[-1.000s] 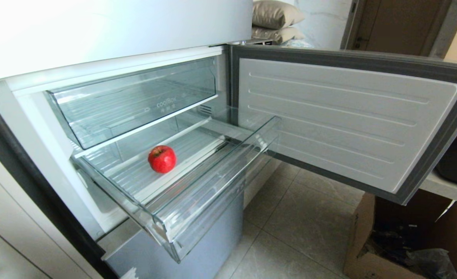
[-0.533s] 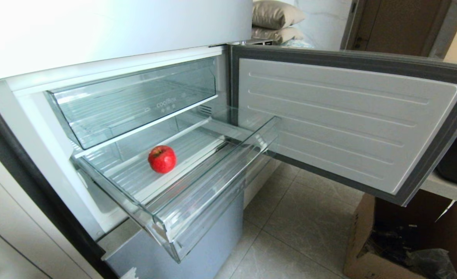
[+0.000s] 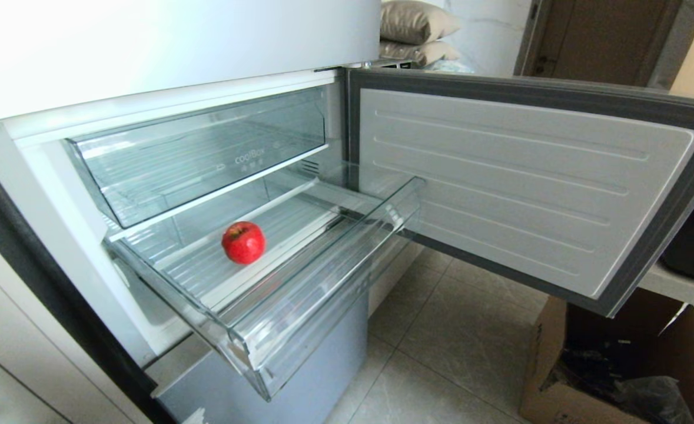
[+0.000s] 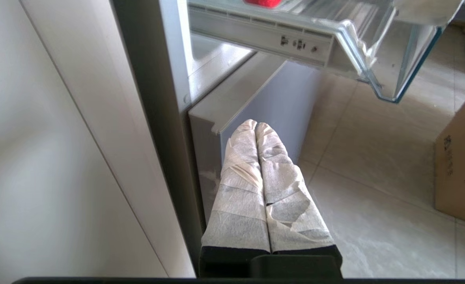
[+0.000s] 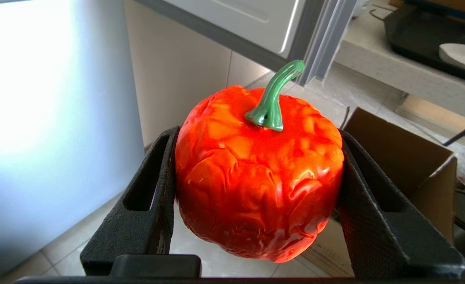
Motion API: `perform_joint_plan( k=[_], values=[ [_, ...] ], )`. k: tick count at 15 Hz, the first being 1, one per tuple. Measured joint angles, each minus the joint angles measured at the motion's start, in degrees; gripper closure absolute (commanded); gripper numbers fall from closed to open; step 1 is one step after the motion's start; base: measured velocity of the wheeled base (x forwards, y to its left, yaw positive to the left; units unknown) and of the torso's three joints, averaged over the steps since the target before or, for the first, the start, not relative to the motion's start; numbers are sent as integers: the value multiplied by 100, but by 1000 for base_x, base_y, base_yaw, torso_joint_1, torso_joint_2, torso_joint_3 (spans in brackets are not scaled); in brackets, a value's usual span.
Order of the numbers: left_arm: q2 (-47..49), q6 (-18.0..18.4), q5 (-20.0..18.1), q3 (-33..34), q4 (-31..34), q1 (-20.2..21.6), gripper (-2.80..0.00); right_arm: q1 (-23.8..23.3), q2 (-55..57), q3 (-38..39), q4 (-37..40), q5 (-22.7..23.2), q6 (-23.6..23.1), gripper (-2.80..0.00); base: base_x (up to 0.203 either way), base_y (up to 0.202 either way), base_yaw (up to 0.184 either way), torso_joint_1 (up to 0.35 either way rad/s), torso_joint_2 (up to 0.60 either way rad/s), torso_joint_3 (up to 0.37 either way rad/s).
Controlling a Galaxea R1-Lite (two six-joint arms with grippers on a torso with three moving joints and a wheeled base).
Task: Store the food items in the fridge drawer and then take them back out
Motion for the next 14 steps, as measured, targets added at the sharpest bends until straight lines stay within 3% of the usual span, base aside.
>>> perform_joint_plan(
  k=[14],
  values=[
    [0, 0, 0, 0, 2, 2, 0, 1, 6, 0, 2, 2, -1, 0, 0, -8, 172, 3, 1, 3]
  ],
)
